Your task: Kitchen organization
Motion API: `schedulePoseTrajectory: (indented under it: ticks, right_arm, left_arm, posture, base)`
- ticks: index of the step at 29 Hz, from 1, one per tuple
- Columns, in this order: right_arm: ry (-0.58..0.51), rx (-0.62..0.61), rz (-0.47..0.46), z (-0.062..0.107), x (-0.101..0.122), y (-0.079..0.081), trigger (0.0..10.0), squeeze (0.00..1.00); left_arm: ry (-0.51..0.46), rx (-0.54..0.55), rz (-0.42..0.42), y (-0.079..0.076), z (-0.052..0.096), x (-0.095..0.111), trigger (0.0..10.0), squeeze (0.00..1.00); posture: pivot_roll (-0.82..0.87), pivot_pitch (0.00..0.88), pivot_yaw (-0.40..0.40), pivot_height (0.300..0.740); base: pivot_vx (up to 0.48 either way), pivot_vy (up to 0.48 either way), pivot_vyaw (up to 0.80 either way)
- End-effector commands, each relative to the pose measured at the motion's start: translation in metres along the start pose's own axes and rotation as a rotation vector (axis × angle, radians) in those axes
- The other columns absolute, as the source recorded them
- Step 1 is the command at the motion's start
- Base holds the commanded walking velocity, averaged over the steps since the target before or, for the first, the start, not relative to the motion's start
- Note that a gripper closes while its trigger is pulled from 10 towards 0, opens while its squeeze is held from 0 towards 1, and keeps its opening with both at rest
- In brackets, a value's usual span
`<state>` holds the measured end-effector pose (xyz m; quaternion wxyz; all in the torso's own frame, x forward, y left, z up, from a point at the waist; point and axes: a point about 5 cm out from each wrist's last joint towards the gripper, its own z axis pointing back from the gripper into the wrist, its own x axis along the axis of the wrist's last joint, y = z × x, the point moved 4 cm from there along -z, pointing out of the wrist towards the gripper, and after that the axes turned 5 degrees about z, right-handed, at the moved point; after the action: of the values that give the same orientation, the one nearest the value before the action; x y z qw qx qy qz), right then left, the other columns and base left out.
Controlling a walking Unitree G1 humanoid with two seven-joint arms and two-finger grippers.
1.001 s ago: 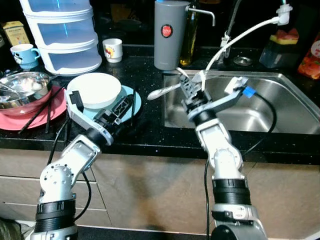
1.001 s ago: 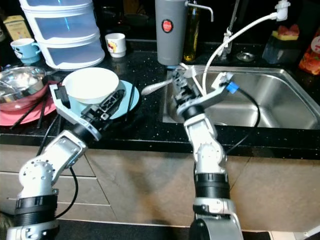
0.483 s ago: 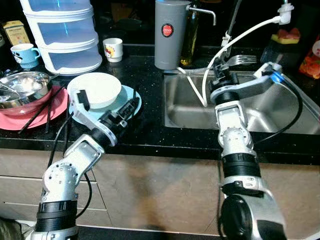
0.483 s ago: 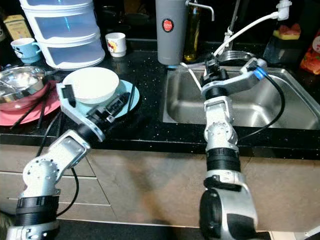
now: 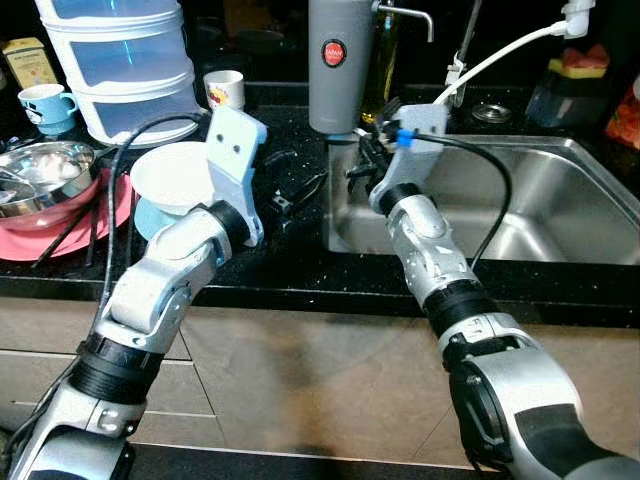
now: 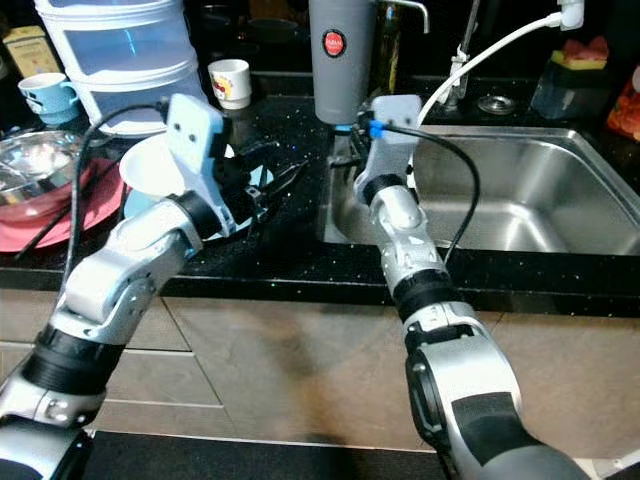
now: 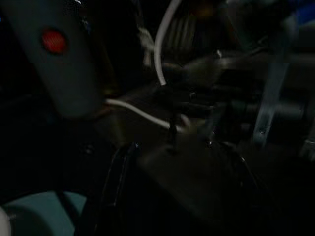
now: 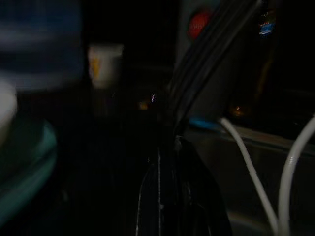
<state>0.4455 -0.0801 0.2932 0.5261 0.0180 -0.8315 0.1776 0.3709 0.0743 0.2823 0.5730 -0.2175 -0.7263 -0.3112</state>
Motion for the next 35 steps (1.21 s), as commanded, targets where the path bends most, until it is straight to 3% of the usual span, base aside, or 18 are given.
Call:
schedulePoseTrajectory:
  ticks: [1,6,9,14,17,18,31,32,33,34,35]
  right_arm:
    - [0.049,0.064,0.099,-0.001,-0.007,0.012,10.0,0.0]
    - [0.111,0.097,0.204,-0.001,-0.017,0.015,10.0,0.0]
    - [0.194,0.116,0.342,0.002,-0.03,0.009,10.0,0.0]
    - [0.283,0.13,0.48,0.007,-0.044,-0.001,10.0,0.0]
    - [0.297,0.126,0.503,0.008,-0.046,-0.004,10.0,0.0]
    - [0.336,0.111,0.553,0.011,-0.052,-0.012,10.0,0.0]
    - [0.437,0.075,0.622,0.022,-0.067,-0.033,10.0,0.0]
    - [0.443,0.072,0.625,0.022,-0.067,-0.034,10.0,0.18]
    - [0.449,0.069,0.628,0.023,-0.068,-0.034,10.0,0.27]
    - [0.454,0.067,0.63,0.023,-0.069,-0.035,10.0,0.67]
    - [0.457,0.065,0.631,0.023,-0.069,-0.036,10.0,0.92]
  left_arm:
    - [0.025,-0.038,-0.049,-0.002,-0.002,-0.003,10.0,0.0]
    - [0.043,-0.091,-0.051,-0.006,-0.004,-0.007,10.0,0.0]
    - [0.056,-0.142,-0.064,-0.012,-0.003,-0.012,10.0,0.0]
    - [0.055,-0.17,-0.065,-0.014,-0.002,-0.015,10.0,0.0]
    - [0.055,-0.177,-0.062,-0.014,-0.001,-0.015,10.0,0.0]
    - [0.055,-0.193,-0.054,-0.016,-0.001,-0.016,10.0,0.0]
    - [0.078,-0.205,-0.037,-0.014,-0.001,-0.021,10.0,0.0]
    - [0.076,-0.205,-0.036,-0.014,-0.001,-0.021,10.0,0.0]
    - [0.076,-0.206,-0.034,-0.014,-0.002,-0.02,10.0,0.0]
    - [0.075,-0.205,-0.034,-0.014,-0.002,-0.02,10.0,0.0]
    - [0.074,-0.205,-0.033,-0.013,-0.002,-0.02,10.0,0.0]
  posture:
    - [0.14,0.127,0.045,0.74]
    - [0.15,0.129,0.046,0.74]
    - [0.14,0.128,0.048,0.74]
    - [0.14,0.124,0.046,0.74]
    - [0.14,0.124,0.046,0.74]
    - [0.15,0.113,0.043,0.74]
    - [0.14,0.111,0.047,0.74]
    - [0.14,0.11,0.047,0.74]
    - [0.14,0.111,0.048,0.74]
    - [0.14,0.111,0.048,0.74]
    - [0.14,0.111,0.047,0.74]
  base:
    - [0.0,0.0,0.0]
    - [0.0,0.0,0.0]
    - [0.0,0.0,0.0]
    - [0.0,0.0,0.0]
    - [0.0,0.0,0.0]
    - [0.0,0.0,0.0]
    - [0.0,0.0,0.0]
    - [0.0,0.0,0.0]
    - [0.0,0.0,0.0]
    - [0.0,0.0,0.0]
    - [0.0,0.0,0.0]
